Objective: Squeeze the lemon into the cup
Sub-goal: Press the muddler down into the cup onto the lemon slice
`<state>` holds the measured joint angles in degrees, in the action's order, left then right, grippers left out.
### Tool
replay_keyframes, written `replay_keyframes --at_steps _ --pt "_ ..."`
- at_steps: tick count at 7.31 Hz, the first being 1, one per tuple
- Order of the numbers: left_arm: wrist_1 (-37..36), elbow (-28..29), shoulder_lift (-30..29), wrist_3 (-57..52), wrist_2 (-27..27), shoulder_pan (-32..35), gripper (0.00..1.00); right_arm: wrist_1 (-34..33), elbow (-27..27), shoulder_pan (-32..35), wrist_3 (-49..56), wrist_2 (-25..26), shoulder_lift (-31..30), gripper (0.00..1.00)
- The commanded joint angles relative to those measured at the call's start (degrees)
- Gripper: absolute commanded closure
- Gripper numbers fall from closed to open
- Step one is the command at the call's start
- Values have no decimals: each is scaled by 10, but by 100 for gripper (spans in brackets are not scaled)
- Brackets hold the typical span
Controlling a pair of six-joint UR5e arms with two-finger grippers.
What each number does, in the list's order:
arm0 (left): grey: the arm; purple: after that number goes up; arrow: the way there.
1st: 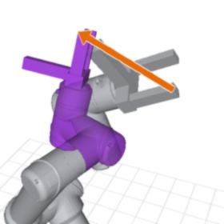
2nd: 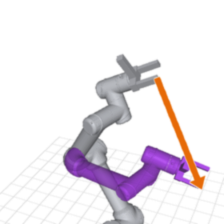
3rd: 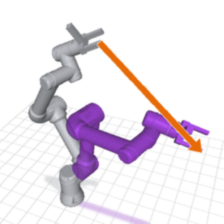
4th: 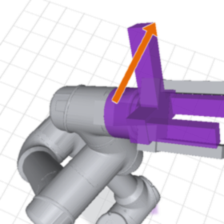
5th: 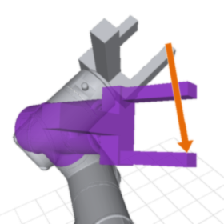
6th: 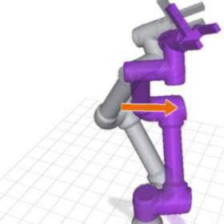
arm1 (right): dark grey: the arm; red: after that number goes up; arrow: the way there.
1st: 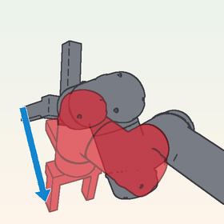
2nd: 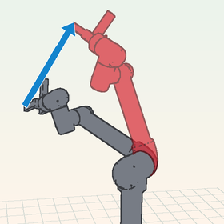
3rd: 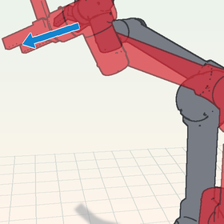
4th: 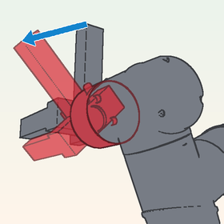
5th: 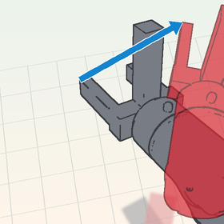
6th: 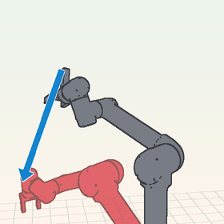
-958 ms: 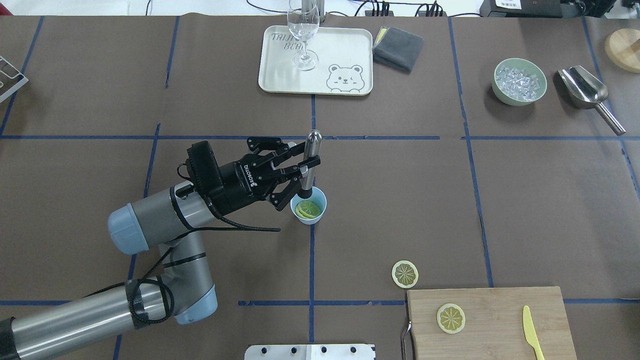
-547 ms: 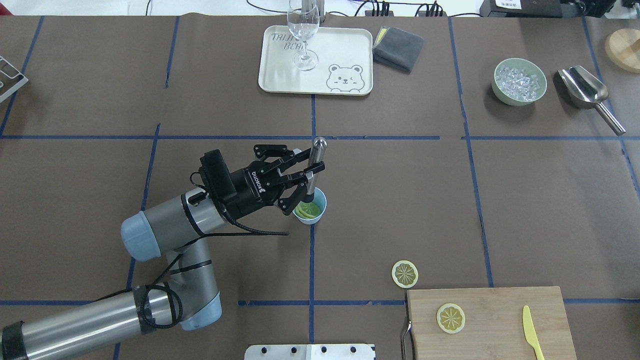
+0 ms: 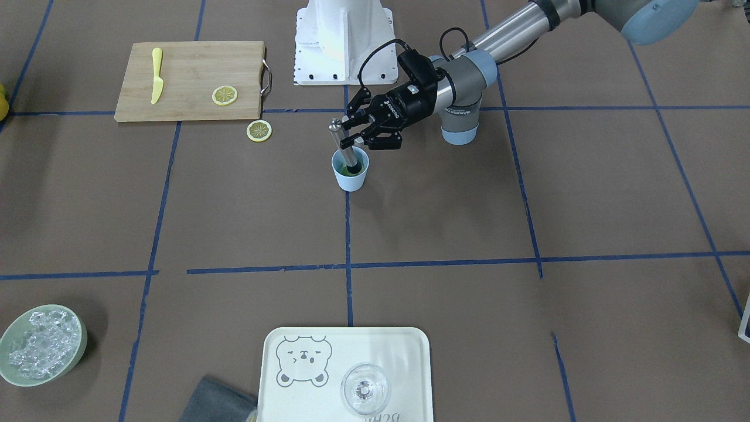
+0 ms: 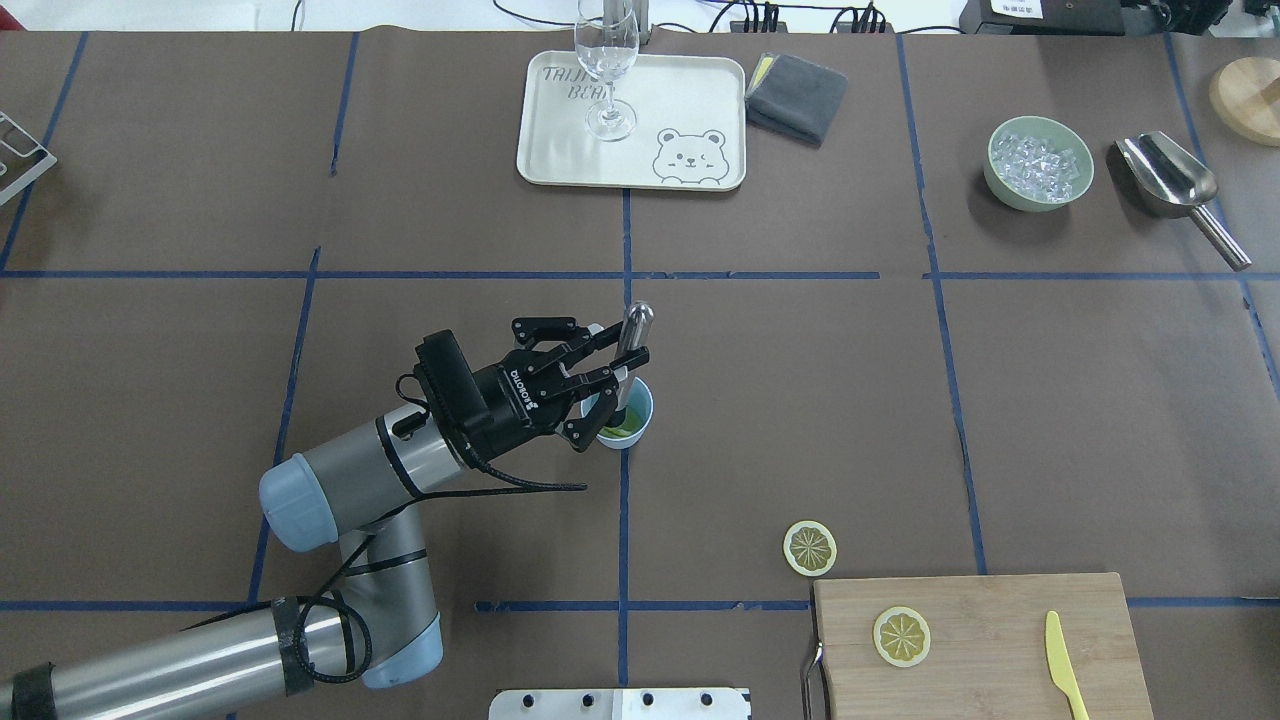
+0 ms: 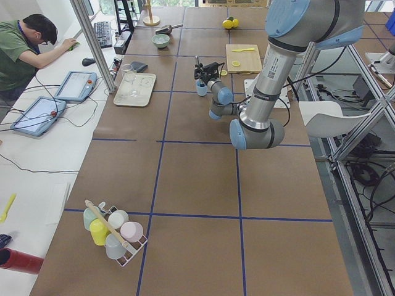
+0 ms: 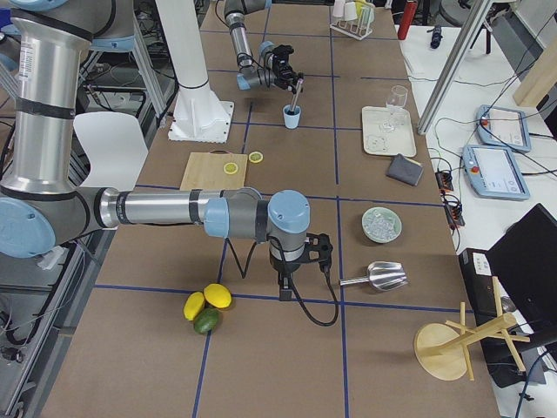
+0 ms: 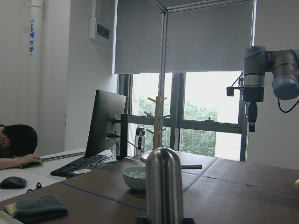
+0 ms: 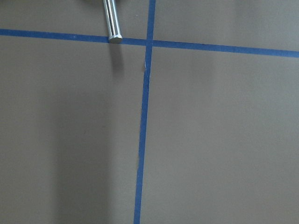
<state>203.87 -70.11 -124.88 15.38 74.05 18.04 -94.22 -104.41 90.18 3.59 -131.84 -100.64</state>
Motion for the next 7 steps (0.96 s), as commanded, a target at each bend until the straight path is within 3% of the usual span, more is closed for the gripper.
replay_keyframes --at_steps 1,3,5,7 --pt "0 2 0 -16 -9 -7 100 0 0 0 0 0 0 0" --pt "1 -8 -3 -15 -9 -7 100 0 0 0 0 -1 0 0" --pt "6 -58 -4 -9 -8 5 100 0 0 0 0 -1 -1 0" --pt "-1 -92 3 64 -7 35 100 0 0 0 0 -2 -1 0"
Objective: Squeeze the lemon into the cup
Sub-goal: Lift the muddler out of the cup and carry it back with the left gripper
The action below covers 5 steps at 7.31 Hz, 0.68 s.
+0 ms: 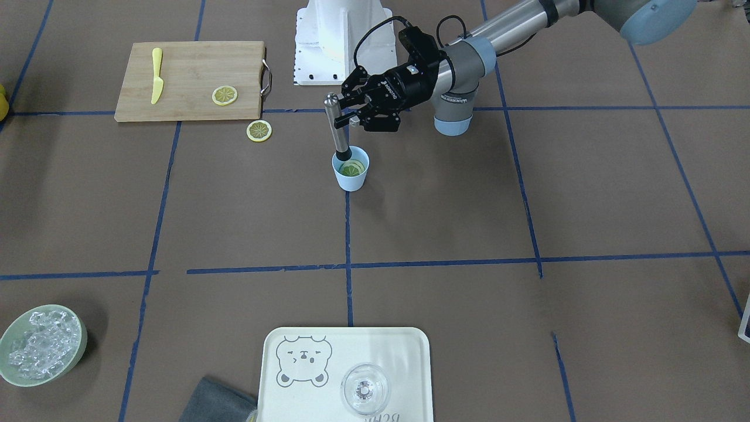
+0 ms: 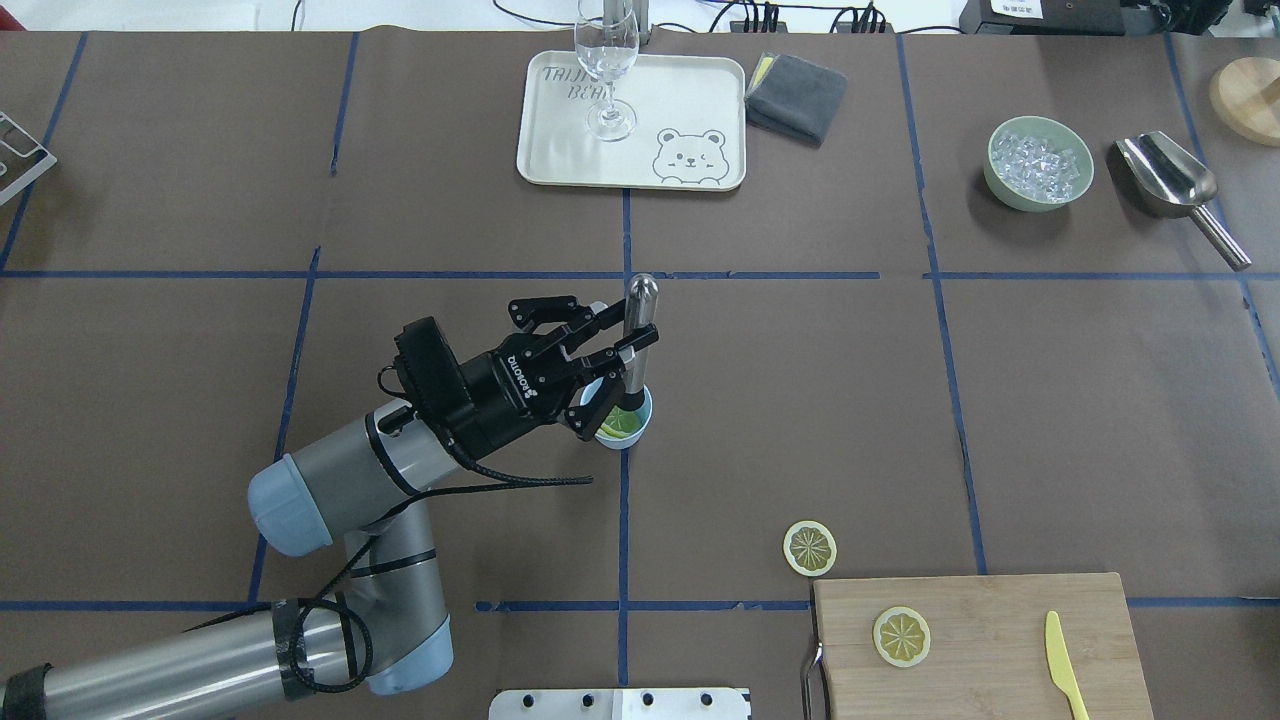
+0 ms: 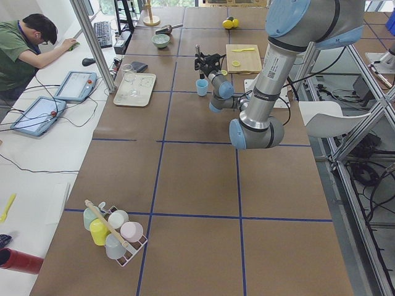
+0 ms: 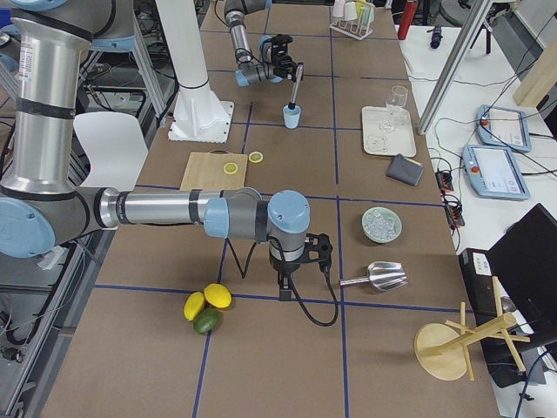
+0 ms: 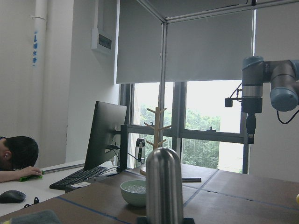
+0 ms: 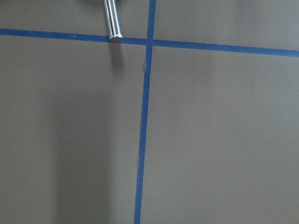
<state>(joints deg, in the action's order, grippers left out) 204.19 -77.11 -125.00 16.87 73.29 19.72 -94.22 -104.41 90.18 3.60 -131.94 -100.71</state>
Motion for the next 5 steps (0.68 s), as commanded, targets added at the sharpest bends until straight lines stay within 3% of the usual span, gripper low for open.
replay_keyframes --at_steps 1,3,5 --pt "-24 -26 6 61 -1 29 100 0 0 0 0 -2 -1 0" --pt "-112 -64 44 88 4 73 100 0 0 0 0 -2 0 0" --pt "-280 -136 72 122 7 102 100 0 0 0 0 -2 2 0"
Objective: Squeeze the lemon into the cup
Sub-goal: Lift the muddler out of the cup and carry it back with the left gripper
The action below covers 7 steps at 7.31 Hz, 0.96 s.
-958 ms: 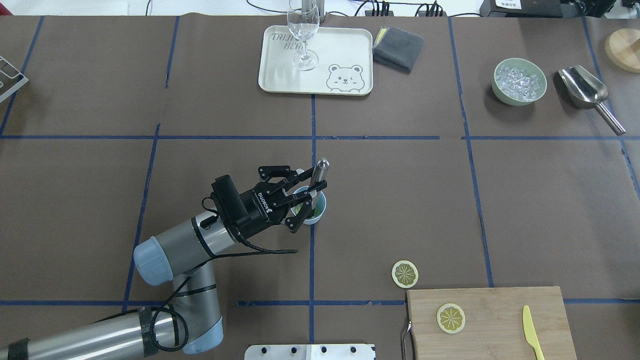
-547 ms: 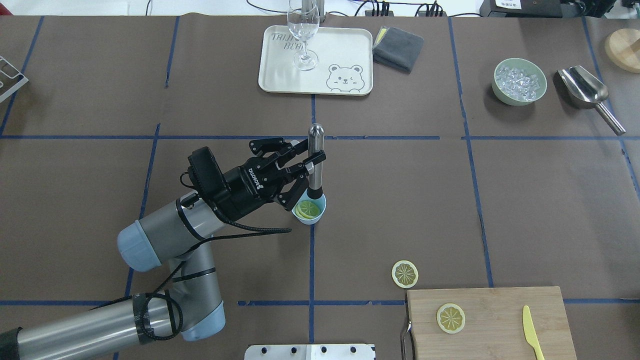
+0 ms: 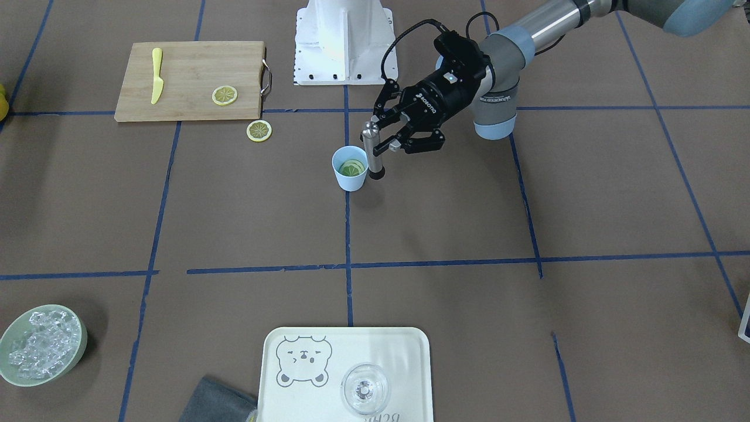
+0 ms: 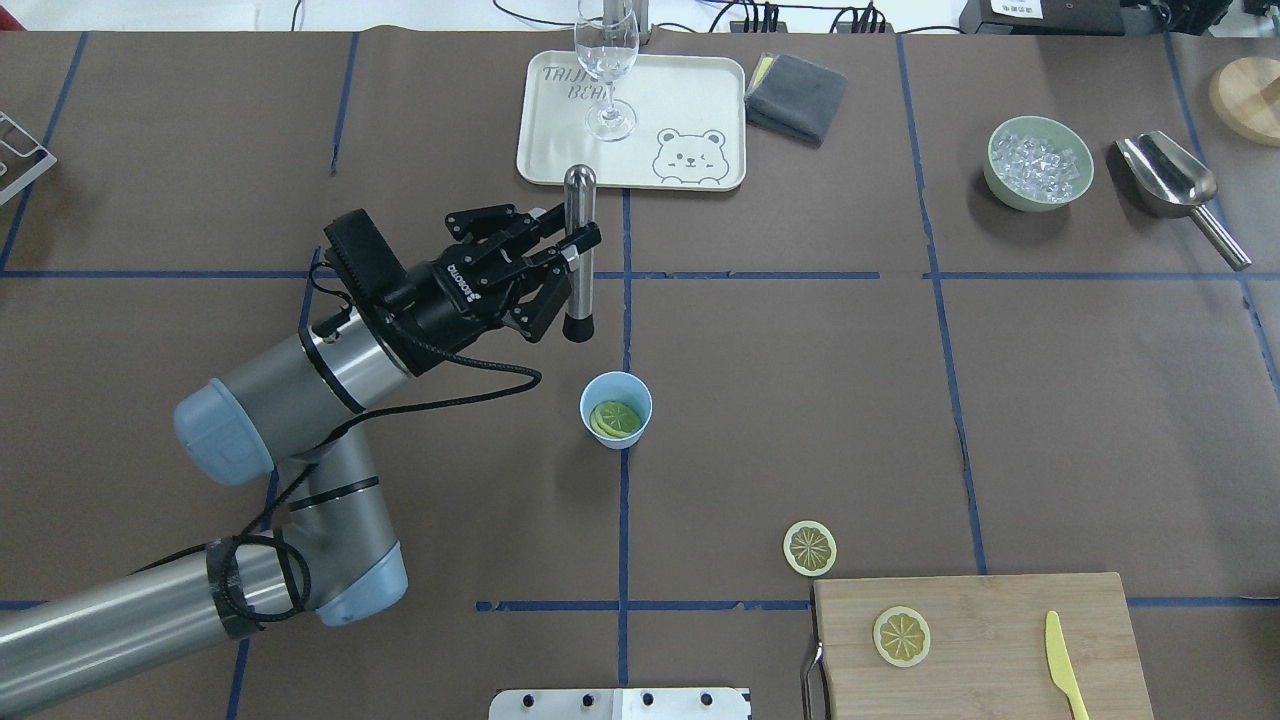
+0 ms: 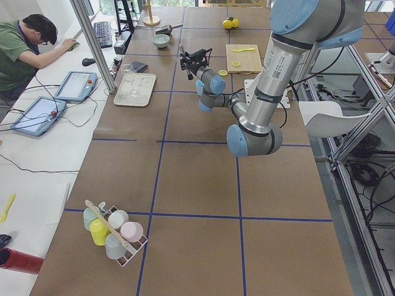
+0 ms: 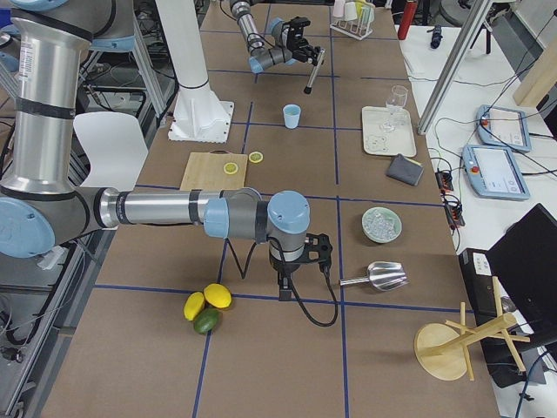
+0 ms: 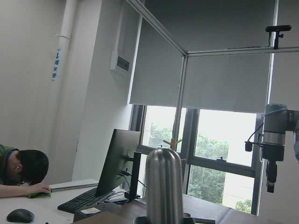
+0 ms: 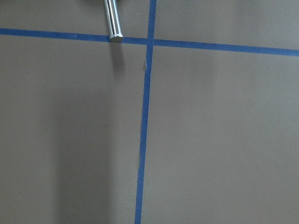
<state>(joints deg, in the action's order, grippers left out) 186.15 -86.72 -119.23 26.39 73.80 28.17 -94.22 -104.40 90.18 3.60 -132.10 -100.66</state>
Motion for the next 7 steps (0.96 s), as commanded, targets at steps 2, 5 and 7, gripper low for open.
replay_keyframes --at_steps 2,5,7 --pt "-335 -109 16 60 56 56 100 0 0 0 -1 1 4 0" --pt "-642 -156 15 52 230 154 100 0 0 0 -1 0 5 0" --pt "-796 -167 23 53 275 172 100 0 1 0 0 0 5 0"
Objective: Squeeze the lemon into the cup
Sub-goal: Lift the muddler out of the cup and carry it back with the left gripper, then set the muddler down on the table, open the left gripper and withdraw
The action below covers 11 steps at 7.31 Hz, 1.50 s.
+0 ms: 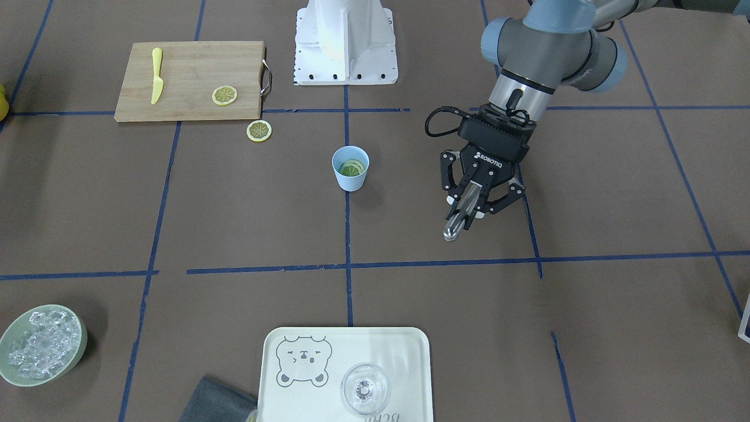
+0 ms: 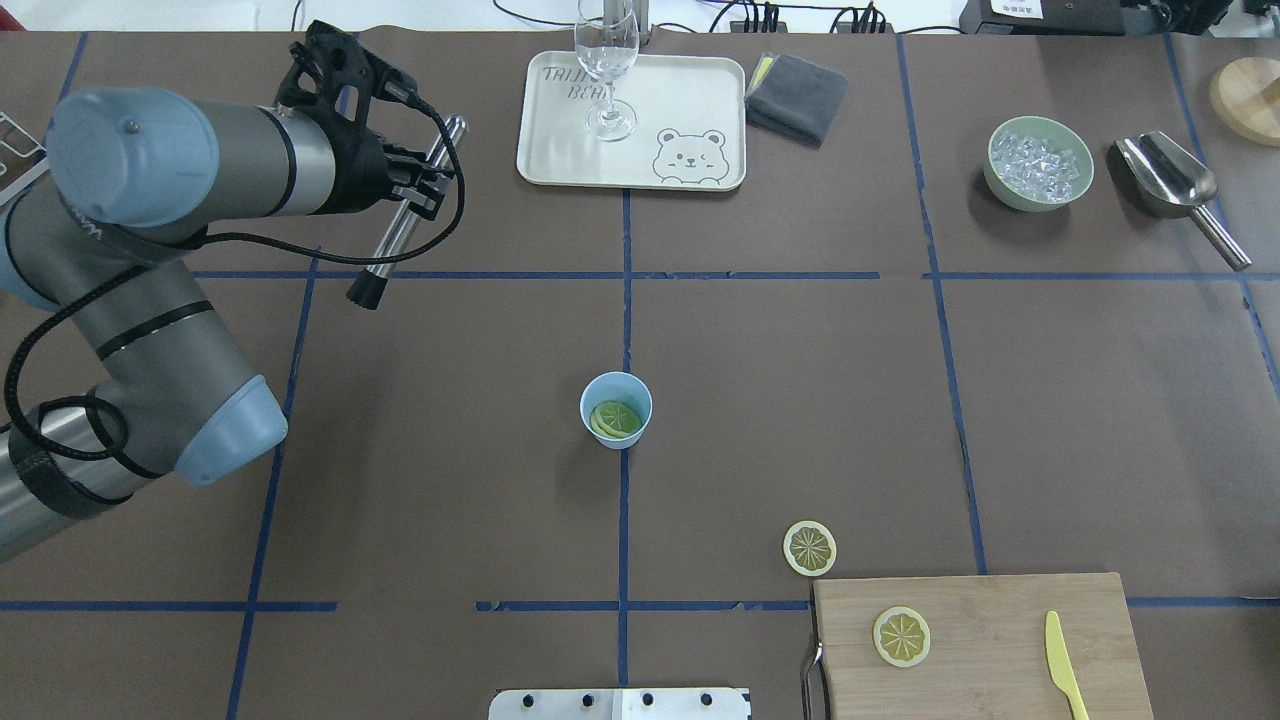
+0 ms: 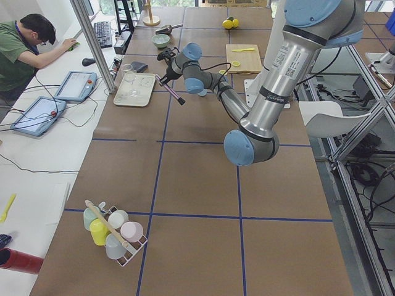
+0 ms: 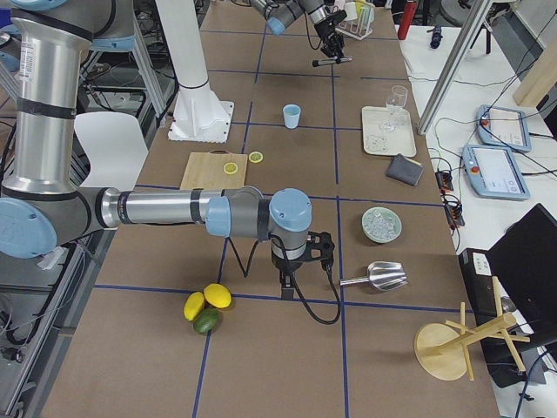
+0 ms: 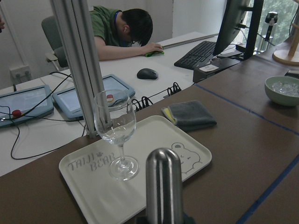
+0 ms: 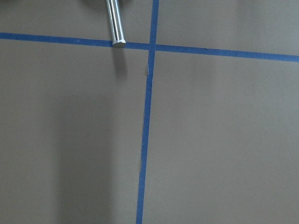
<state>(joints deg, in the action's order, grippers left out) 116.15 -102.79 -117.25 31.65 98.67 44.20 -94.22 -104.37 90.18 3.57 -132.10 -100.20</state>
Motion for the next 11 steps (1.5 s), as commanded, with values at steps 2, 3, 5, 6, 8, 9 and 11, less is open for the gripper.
replay_keyframes --at_steps 2,3,5,6,8,9,11 --pt "-127 -2 64 9 34 16 100 0 0 0 1 0 -2 0" --pt "-127 4 100 23 65 28 100 0 0 0 1 0 -2 0" --pt "-127 36 130 110 68 25 100 0 0 0 2 0 -4 0" --pt "-124 68 130 125 68 22 100 0 0 0 2 0 -4 0" --pt "-118 98 130 154 68 20 100 1 0 -1 2 0 -4 0" --pt "-119 99 130 163 68 19 100 1 0 0 2 0 -4 0" --pt "-119 105 129 162 65 19 40 1 0 0 2 0 -3 0"
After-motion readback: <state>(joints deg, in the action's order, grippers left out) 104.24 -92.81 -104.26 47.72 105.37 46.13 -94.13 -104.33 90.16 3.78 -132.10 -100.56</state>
